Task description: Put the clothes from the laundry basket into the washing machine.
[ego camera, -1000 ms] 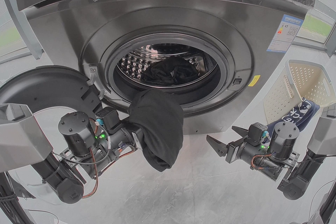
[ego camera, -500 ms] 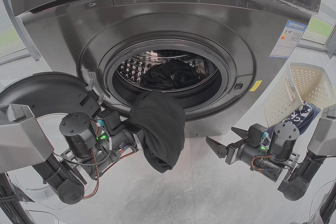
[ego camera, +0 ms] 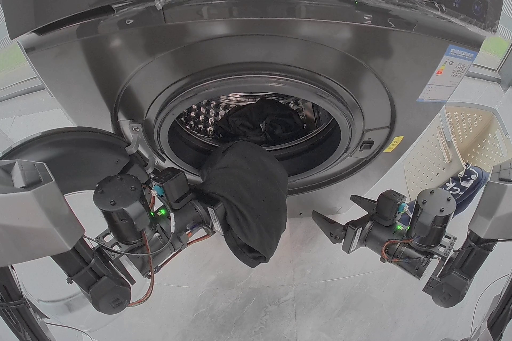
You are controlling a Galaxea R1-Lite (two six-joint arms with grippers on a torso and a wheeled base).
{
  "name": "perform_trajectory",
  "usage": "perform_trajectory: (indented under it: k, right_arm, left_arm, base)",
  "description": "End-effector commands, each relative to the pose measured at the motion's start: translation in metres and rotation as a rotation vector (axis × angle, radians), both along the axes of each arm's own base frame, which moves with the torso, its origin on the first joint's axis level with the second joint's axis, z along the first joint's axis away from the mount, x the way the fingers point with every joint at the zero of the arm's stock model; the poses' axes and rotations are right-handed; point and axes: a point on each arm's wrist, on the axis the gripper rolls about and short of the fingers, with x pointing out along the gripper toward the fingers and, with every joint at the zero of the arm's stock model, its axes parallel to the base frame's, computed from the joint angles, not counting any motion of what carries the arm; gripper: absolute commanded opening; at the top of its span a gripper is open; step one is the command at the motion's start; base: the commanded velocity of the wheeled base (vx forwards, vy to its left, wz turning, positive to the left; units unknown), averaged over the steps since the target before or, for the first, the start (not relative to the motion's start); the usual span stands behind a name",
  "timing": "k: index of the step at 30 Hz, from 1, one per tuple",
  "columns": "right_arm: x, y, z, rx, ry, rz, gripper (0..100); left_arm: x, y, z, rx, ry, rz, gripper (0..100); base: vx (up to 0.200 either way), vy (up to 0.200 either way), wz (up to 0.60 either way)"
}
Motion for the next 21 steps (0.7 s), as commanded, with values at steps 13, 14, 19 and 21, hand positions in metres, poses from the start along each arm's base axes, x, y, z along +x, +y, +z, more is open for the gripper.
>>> perform_trajectory:
  k: [13, 14, 19, 21]
  right_arm:
    - [-0.026, 0.007, -0.003, -0.025, 0.033, 0.077, 100]
    - [-0.026, 0.007, -0.003, -0.025, 0.035, 0.077, 100]
    - [-0.027, 0.007, -0.003, -0.024, 0.034, 0.078, 100]
    - [-0.027, 0.007, -0.003, -0.025, 0.035, 0.078, 100]
  left_arm:
    - [0.037, -0.041, -0.018, 0.070, -0.103, -0.044, 0]
    - [0.045, -0.049, -0.019, 0.049, -0.115, -0.056, 0]
    - [0.064, -0.055, -0.023, 0.033, -0.127, -0.028, 0]
    - [0.068, -0.055, -0.027, 0.036, -0.115, -0.024, 0]
  base:
    - [0.000, 0.000, 0.00]
    - [0.000, 0.000, 0.00]
    - [0.000, 0.000, 0.00]
    - [0.000, 0.000, 0.00]
